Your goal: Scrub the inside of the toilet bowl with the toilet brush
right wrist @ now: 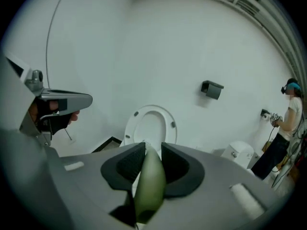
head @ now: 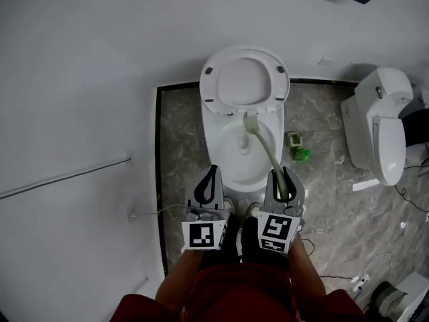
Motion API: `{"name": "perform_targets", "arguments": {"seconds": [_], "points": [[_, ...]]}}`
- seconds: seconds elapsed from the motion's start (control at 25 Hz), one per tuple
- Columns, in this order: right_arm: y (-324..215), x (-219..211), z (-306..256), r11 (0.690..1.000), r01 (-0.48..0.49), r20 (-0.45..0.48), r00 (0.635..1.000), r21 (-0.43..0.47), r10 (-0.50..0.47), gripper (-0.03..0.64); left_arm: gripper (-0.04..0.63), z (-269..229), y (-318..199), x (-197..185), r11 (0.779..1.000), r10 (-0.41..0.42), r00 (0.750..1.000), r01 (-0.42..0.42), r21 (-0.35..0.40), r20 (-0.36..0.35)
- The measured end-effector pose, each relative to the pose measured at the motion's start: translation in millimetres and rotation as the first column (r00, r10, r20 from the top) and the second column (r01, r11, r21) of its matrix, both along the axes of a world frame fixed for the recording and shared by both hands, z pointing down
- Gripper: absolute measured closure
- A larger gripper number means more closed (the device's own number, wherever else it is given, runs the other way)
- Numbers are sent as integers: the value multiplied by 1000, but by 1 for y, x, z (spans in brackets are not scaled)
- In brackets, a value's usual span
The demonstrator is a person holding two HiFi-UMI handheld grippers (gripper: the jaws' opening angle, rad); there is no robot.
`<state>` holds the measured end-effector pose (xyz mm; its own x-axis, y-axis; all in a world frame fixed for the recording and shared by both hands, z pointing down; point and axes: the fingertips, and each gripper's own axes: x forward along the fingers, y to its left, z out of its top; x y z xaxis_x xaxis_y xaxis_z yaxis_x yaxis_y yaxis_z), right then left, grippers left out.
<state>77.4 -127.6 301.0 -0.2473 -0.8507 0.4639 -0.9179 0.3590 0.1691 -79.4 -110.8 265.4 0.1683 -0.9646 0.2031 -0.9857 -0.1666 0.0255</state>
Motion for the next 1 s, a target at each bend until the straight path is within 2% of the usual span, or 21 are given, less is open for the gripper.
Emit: {"name": "perform_targets", "arguments": {"seconds": [0.12, 0.28, 0.44, 0.52, 0.64, 0.8, 0.92, 1.0], "points": [[8, 5, -63, 996, 6, 3, 1000, 93, -6, 502, 591, -50, 5, -1, 999, -28, 999, 29, -25, 35], [17, 7, -131, 976, 21, 19, 1000, 217, -25, 500, 591, -119, 10, -2, 997, -12, 999, 9, 72, 44], [12, 15, -195, 925, 4, 8, 1000, 379, -7, 500, 591, -173, 6, 2, 989, 5, 1000, -9, 149, 30], [9, 19, -224, 898, 8, -27, 1000, 439, 5, 500, 591, -196, 3, 6, 985, 10, 1000, -13, 174, 17], [5, 24, -256, 860, 9, -60, 998, 510, 25, 500, 591, -220, 0, 6, 976, 21, 1000, -20, 216, 1], [0, 31, -287, 813, -14, -45, 998, 583, 49, 500, 591, -240, -4, 2, 963, 42, 999, -47, 266, 23], [-1, 27, -299, 784, -4, -62, 997, 620, 54, 500, 591, -243, -7, -2, 958, 52, 999, -53, 283, 10], [-1, 22, -303, 777, 5, -62, 997, 630, 44, 500, 591, -242, -9, -5, 958, 47, 999, -45, 284, -1]]}}
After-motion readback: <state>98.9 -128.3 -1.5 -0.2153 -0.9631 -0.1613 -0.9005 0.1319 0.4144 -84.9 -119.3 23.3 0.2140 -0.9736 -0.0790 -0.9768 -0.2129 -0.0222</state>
